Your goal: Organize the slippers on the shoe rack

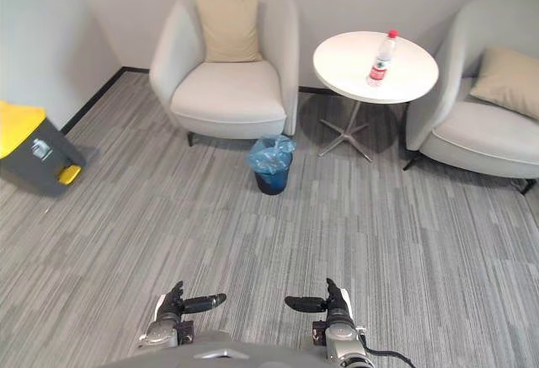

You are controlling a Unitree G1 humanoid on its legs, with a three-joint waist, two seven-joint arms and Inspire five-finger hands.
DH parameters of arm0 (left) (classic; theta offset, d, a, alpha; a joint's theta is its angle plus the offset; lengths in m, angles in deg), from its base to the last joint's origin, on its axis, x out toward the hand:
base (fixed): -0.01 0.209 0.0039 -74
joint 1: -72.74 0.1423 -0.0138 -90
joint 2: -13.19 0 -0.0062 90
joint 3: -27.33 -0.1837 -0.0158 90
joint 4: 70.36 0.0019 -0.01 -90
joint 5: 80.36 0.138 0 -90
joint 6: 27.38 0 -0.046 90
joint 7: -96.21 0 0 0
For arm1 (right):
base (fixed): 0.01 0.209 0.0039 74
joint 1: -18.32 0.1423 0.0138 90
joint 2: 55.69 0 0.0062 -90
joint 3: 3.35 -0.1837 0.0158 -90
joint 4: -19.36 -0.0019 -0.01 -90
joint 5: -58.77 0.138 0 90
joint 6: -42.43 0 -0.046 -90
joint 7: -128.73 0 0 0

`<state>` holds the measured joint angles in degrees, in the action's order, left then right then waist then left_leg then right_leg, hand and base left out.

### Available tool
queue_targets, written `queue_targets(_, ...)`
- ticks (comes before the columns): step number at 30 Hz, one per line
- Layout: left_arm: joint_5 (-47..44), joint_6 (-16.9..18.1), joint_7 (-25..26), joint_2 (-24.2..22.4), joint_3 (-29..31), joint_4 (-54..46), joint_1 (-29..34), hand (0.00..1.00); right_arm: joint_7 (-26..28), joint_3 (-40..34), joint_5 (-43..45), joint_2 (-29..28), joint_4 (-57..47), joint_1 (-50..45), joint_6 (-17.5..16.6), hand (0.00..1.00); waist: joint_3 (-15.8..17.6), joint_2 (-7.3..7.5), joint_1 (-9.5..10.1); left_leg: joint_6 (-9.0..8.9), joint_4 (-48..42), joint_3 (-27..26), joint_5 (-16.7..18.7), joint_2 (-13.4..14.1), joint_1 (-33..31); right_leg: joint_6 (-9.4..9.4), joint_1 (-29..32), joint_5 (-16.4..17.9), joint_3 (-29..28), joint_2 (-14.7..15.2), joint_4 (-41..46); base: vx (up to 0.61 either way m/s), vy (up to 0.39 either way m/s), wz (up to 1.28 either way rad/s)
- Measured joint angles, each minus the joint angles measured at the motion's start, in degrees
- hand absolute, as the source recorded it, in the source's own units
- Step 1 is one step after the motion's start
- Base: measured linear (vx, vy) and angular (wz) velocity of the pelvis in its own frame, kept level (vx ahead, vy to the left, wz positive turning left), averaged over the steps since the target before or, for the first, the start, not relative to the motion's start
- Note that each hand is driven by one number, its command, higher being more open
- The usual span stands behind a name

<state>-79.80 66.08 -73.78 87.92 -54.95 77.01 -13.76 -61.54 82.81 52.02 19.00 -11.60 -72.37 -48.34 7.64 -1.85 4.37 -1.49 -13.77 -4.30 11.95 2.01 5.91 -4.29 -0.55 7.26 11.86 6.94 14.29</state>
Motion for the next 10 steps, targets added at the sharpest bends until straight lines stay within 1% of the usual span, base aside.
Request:
queue_targets(2, -0.02, -0.08, -0.02, 0.06, -0.32, 0.52, 0.00, 1.00, -0.09, -0.53, 0.03, 0.37, 0.55, 0.06, -0.09, 1.00, -0.31, -0.11, -0.30, 0.01, 0.76, -0.08, -0.01, -0.10, 1.14, 0.15, -1.67, -0.29, -0.16, -0.76, -2.40, 0.11, -0.044, -0.24)
queue_targets(4, -0.28, -0.09, -0.01, -0.21, -0.29, 0.90, 0.01, 1.00, -0.43, -0.87, 0.11, 1.53, 2.11, 0.10, -0.08, 1.00, -0.78, -0.61, -0.26, 0.02, 0.75, -0.07, -0.02, 0.05, 1.50, 0.16, -3.16, -2.38, -0.99, -1.64, -6.21, 0.09, 0.018, -0.27)
queue_targets(7, -2.11, -0.19, -0.02, -0.34, 0.05, 1.53, 0.10, 1.00, -0.91, -1.89, 0.19, 2.75, 3.36, -0.13, -0.02, 1.00, -1.01, -1.02, -0.33, 0.02, 0.76, -0.02, -0.02, -0.06, 1.77, 0.00, -5.14, -4.46, -1.17, -2.03, -10.31, 0.04, 0.023, -0.11)
queue_targets(9, -2.49, -0.23, -0.02, -0.35, 0.51, 1.59, 0.15, 1.00, -1.07, -2.13, 0.22, 3.34, 4.36, -0.39, 0.00, 1.00, -0.98, -1.00, -0.39, 0.02, 0.76, 0.02, -0.03, -0.24, 2.16, -0.09, -6.57, -5.55, -1.21, -2.09, -12.43, 0.02, 0.044, -0.06)
queue_targets(10, -2.54, -0.24, -0.02, -0.31, 0.67, 1.61, 0.18, 1.00, -1.16, -3.52, 0.75, 3.32, 4.69, -0.50, 0.08, 1.00, -1.00, -0.98, -0.38, 0.03, 0.76, 0.01, -0.03, -0.37, 2.42, 0.00, -7.36, -6.31, -1.35, -2.12, -13.74, 0.01, 0.043, -0.05)
